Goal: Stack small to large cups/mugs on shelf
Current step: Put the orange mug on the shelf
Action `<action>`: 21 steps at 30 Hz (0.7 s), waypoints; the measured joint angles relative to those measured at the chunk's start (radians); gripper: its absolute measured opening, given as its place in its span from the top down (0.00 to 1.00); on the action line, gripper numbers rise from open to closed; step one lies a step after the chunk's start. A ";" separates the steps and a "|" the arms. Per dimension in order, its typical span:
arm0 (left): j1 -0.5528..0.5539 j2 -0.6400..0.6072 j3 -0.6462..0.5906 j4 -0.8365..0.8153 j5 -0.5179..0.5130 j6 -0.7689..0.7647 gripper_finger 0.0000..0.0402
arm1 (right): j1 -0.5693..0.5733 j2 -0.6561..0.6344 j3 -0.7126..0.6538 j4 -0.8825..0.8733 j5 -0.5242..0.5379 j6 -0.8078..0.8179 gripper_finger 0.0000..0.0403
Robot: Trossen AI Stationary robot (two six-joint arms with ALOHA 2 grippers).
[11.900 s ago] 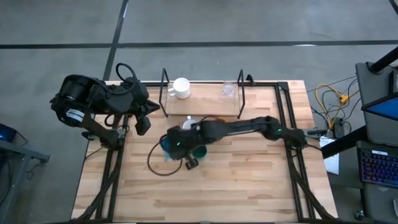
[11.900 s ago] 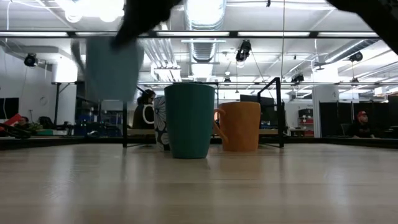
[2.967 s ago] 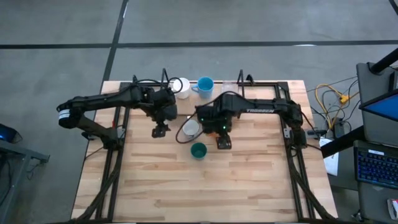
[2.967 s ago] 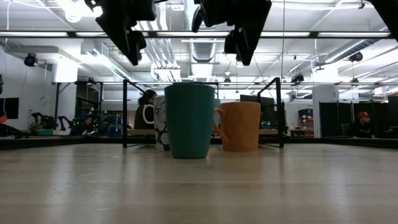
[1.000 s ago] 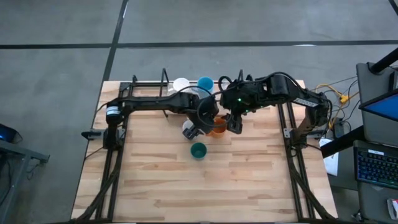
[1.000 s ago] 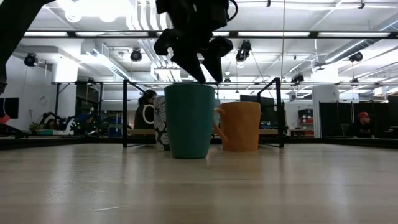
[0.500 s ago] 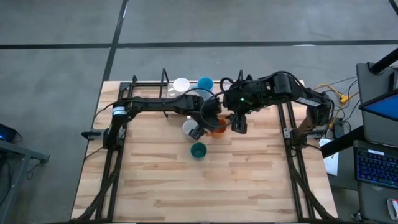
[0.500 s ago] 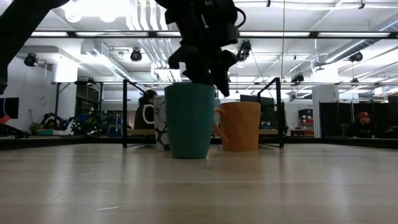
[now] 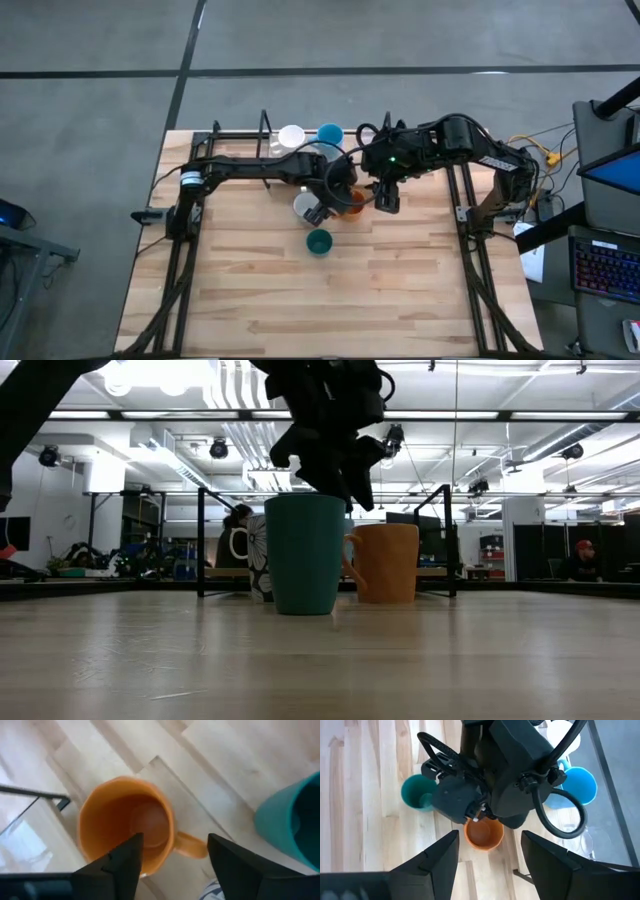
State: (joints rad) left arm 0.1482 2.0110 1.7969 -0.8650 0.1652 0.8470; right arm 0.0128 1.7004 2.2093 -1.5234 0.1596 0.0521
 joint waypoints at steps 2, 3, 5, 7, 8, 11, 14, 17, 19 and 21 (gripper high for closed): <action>0.000 0.000 -0.010 -0.005 0.012 0.026 0.56 | 0.000 -0.002 0.000 -0.006 0.001 0.000 0.48; 0.000 0.000 -0.014 -0.006 0.012 0.029 0.60 | 0.000 -0.003 0.000 -0.008 0.003 0.000 0.48; 0.000 0.000 -0.022 -0.005 0.012 0.031 0.69 | 0.000 -0.007 0.000 -0.009 0.013 0.004 0.48; 0.000 0.007 -0.024 -0.001 0.008 0.026 0.79 | 0.000 -0.010 0.000 -0.012 0.022 0.010 0.48; 0.000 0.011 -0.024 -0.001 0.002 0.017 0.83 | 0.000 -0.011 0.000 -0.014 0.025 0.014 0.48; 0.000 0.023 -0.021 -0.003 -0.027 -0.009 0.94 | 0.000 -0.012 0.000 -0.016 0.025 0.018 0.48; -0.001 0.025 -0.017 0.002 -0.038 -0.029 0.97 | 0.000 -0.012 0.000 -0.017 0.025 0.019 0.48; -0.001 0.024 -0.017 0.020 -0.057 -0.055 0.95 | 0.000 -0.014 0.000 -0.022 0.025 0.023 0.48; -0.001 0.023 -0.014 0.016 -0.097 -0.080 0.90 | 0.000 -0.016 0.000 -0.022 0.025 0.022 0.48; -0.001 0.023 -0.011 0.013 -0.118 -0.096 0.83 | -0.005 -0.019 0.000 -0.023 0.026 0.023 0.48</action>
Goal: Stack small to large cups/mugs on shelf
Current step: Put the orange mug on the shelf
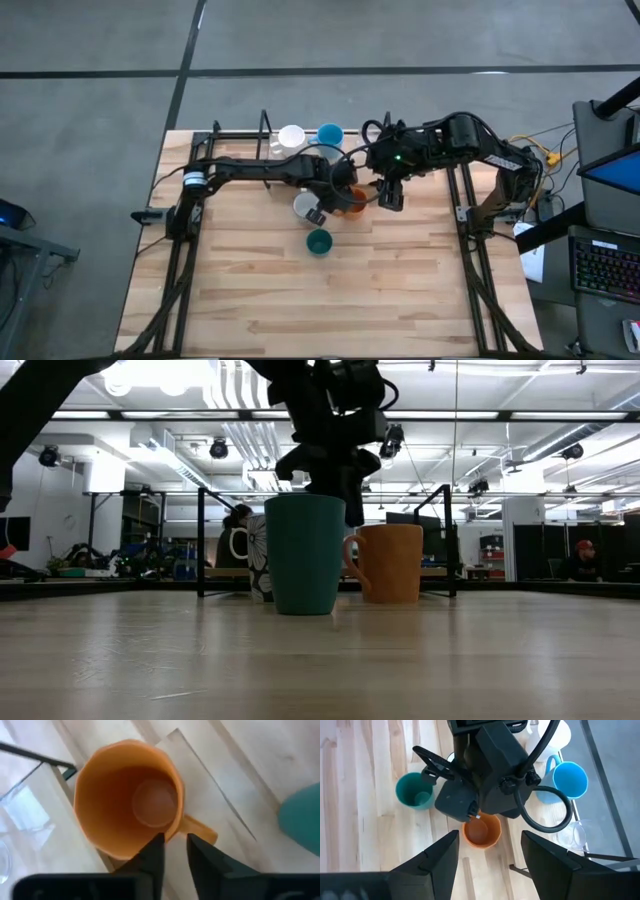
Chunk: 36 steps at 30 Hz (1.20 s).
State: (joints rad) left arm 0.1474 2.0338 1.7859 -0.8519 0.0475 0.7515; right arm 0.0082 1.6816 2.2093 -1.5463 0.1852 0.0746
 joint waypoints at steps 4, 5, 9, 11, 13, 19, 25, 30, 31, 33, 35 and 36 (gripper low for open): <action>0.001 -0.001 0.000 -0.002 -0.002 -0.001 0.69 | -0.012 -0.002 0.000 -0.002 -0.001 -0.002 0.48; 0.001 -0.001 0.000 0.002 -0.002 0.004 0.66 | -0.014 -0.002 0.000 -0.002 0.000 -0.004 0.48; 0.000 -0.002 -0.008 0.039 0.002 0.015 0.58 | -0.018 -0.002 0.000 -0.002 -0.001 -0.005 0.48; -0.001 -0.002 -0.009 0.050 0.015 0.039 0.58 | -0.018 -0.002 0.000 -0.002 -0.001 -0.010 0.48; -0.003 -0.002 -0.008 0.051 0.038 0.084 0.57 | -0.018 -0.003 0.000 -0.002 -0.001 -0.016 0.48; -0.005 0.010 -0.029 0.051 0.104 0.120 0.57 | -0.024 -0.003 0.000 -0.011 -0.001 -0.023 0.48; -0.004 0.035 -0.043 0.050 0.084 0.120 0.57 | -0.024 -0.005 0.000 -0.019 -0.001 -0.023 0.48; -0.004 0.035 -0.039 0.057 0.056 0.122 0.58 | -0.024 -0.005 0.000 -0.021 -0.001 -0.023 0.48; -0.003 0.035 -0.037 0.057 0.055 0.123 0.60 | -0.024 -0.005 0.000 -0.021 -0.001 -0.024 0.48; -0.004 0.034 -0.034 0.060 0.053 0.124 0.64 | -0.024 -0.005 0.000 -0.021 -0.001 -0.024 0.48; -0.004 0.034 -0.034 0.058 0.053 0.127 0.71 | -0.026 -0.005 0.000 -0.021 -0.001 -0.024 0.48; -0.004 0.034 -0.034 0.055 0.055 0.133 0.76 | -0.026 -0.005 0.000 -0.021 -0.001 -0.024 0.48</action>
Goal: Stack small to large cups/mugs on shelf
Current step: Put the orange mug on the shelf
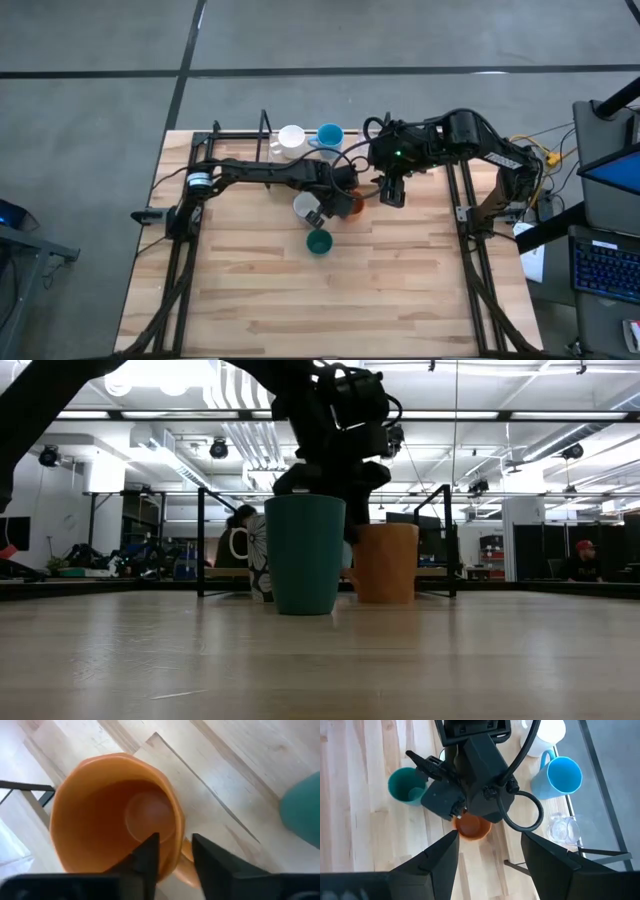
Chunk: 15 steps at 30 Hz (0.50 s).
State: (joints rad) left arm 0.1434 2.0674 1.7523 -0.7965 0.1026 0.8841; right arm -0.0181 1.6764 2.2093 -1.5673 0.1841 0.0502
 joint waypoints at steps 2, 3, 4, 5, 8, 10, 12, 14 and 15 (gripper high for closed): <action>-0.001 -0.001 0.000 -0.011 0.003 0.014 0.89 | -0.001 0.000 0.000 0.000 0.000 0.000 0.48; -0.002 -0.002 0.000 -0.023 0.008 0.009 0.95 | -0.001 0.000 0.000 0.000 0.000 0.000 0.48; -0.002 -0.002 0.000 -0.040 0.014 0.003 0.97 | -0.002 0.000 0.000 0.000 0.000 0.000 0.48; -0.001 -0.002 -0.001 -0.061 0.024 0.009 0.97 | -0.002 0.000 0.000 0.000 0.000 0.001 0.48; -0.001 -0.007 -0.008 -0.122 0.057 0.014 0.99 | -0.002 0.000 0.000 0.000 0.000 0.001 0.48; -0.004 -0.008 -0.008 -0.150 0.070 0.022 0.99 | -0.002 0.000 0.000 0.001 0.000 0.001 0.48; -0.008 -0.018 -0.006 -0.167 0.068 0.027 0.99 | -0.002 0.000 0.000 0.006 0.000 0.001 0.48; -0.012 -0.023 0.008 -0.196 0.060 0.038 0.99 | -0.002 0.000 0.000 0.008 0.000 0.001 0.48; -0.012 -0.025 0.020 -0.215 0.056 0.042 0.99 | -0.002 0.000 0.000 0.009 0.000 0.001 0.48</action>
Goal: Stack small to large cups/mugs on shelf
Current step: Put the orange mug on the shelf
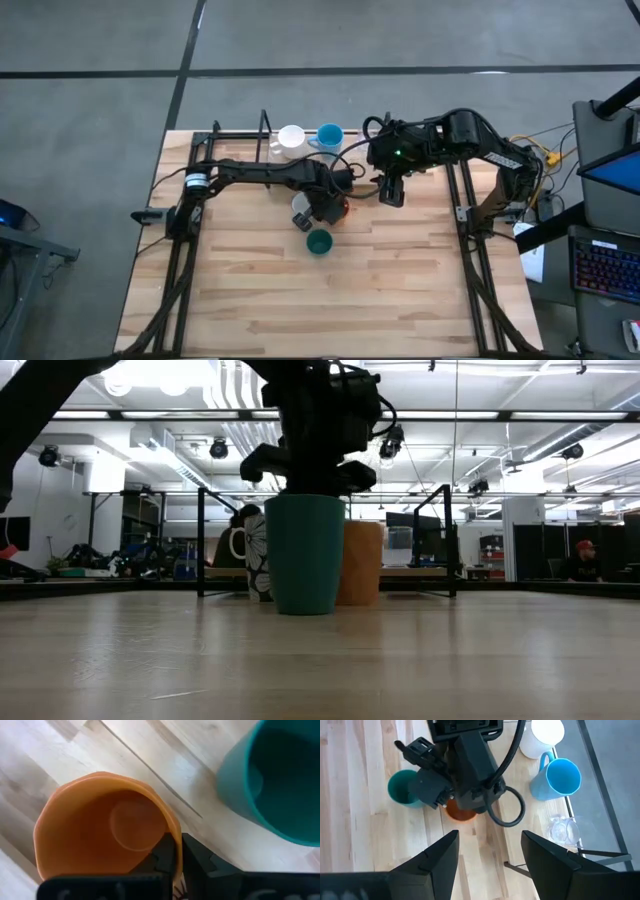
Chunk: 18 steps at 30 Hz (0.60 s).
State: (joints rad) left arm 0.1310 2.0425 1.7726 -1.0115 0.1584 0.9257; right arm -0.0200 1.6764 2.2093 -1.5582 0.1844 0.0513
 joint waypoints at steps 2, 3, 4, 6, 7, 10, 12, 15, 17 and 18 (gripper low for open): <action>0.000 -0.002 0.029 -0.016 -0.002 0.002 1.00 | 0.000 0.000 0.000 0.005 0.000 0.000 0.48; 0.000 -0.006 0.043 -0.018 -0.004 0.005 1.00 | 0.000 0.000 0.000 0.007 0.000 0.000 0.48; 0.000 -0.011 0.060 -0.027 -0.011 0.007 1.00 | 0.000 0.000 0.000 0.008 0.000 0.000 0.48; 0.001 -0.014 0.091 -0.057 -0.038 0.022 1.00 | 0.000 0.000 0.000 0.015 0.000 0.000 0.48; 0.001 -0.015 0.104 -0.064 -0.057 0.034 1.00 | 0.000 0.000 0.000 0.016 0.000 0.000 0.48; 0.002 -0.014 0.159 -0.088 -0.110 0.050 1.00 | 0.000 0.000 0.000 0.018 0.000 0.000 0.48; 0.008 -0.016 0.207 -0.121 -0.128 0.050 1.00 | 0.000 0.000 0.000 0.018 0.000 0.000 0.48; 0.021 -0.017 0.279 -0.174 -0.162 0.050 1.00 | 0.000 0.000 0.000 0.018 0.000 0.000 0.48; 0.034 -0.017 0.321 -0.203 -0.177 0.034 1.00 | -0.001 -0.001 0.000 0.018 0.000 0.000 0.48; 0.042 -0.017 0.342 -0.211 -0.184 0.019 1.00 | -0.002 -0.001 0.000 0.018 0.000 0.000 0.48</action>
State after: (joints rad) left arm 0.1734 2.0252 2.1143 -1.2228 -0.0257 0.9444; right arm -0.0223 1.6751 2.2093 -1.5402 0.1844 0.0517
